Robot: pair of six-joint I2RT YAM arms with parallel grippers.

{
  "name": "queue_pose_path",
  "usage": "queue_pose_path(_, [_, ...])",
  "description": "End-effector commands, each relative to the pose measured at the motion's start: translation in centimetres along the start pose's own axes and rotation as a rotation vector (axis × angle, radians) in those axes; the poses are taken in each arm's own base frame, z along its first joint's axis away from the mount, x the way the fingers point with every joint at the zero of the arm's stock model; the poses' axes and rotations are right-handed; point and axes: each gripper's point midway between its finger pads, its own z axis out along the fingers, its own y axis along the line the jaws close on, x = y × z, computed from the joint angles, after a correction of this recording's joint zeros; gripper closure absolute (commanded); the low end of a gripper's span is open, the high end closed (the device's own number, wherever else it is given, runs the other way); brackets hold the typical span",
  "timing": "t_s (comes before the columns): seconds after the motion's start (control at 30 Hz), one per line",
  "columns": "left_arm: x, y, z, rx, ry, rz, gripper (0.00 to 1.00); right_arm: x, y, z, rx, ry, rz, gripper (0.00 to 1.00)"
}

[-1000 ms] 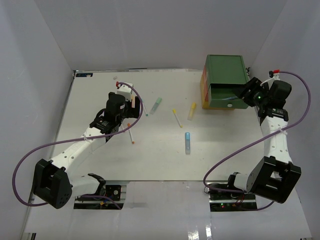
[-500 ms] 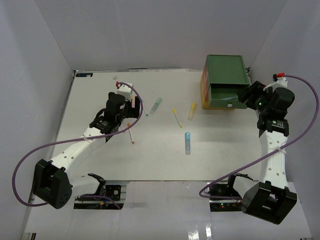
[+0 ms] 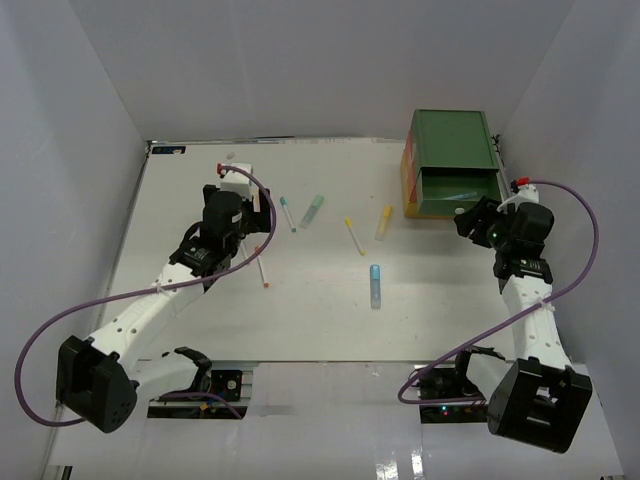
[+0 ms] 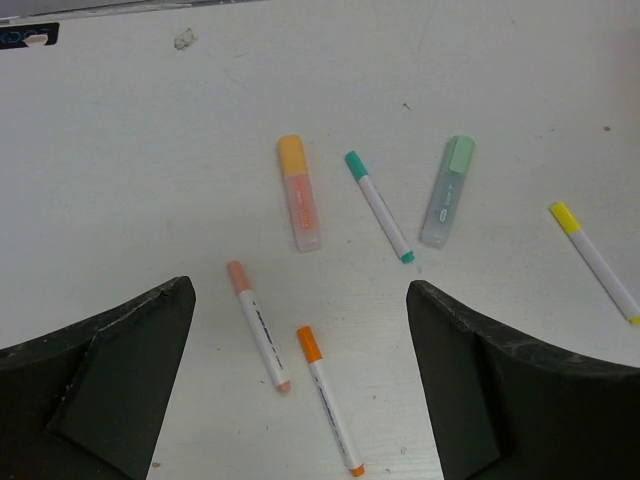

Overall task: Sort the stationery into containers
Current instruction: Close the drawer in the storage box.

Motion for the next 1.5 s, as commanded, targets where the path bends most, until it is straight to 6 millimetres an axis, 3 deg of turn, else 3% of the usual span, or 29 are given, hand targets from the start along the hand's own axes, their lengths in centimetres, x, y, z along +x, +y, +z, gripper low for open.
queue_pose_path(0.0, [-1.9, 2.3, -1.8, -0.085, -0.086, -0.067, 0.02, -3.1, 1.3, 0.9, -0.048, -0.098, -0.084, 0.41])
queue_pose_path(0.2, [-0.5, 5.7, -1.6, -0.134, -0.043, -0.213, 0.02, -3.7, 2.3, 2.5, -0.062, -0.099, -0.135, 0.42])
queue_pose_path(0.43, [-0.1, 6.8, -0.8, -0.119, -0.005, -0.307, 0.02, -4.3, 3.6, 3.6, -0.083, -0.098, -0.151, 0.44])
queue_pose_path(1.0, [-0.1, 6.4, -0.6, -0.077, -0.011, -0.297, 0.02, -6.8, 3.9, 5.6, -0.077, -0.133, -0.163, 0.46])
queue_pose_path(1.47, [-0.1, 6.1, -0.5, -0.059, -0.011, -0.298, 0.02, -7.5, 3.6, 8.0, -0.063, -0.140, -0.135, 0.45])
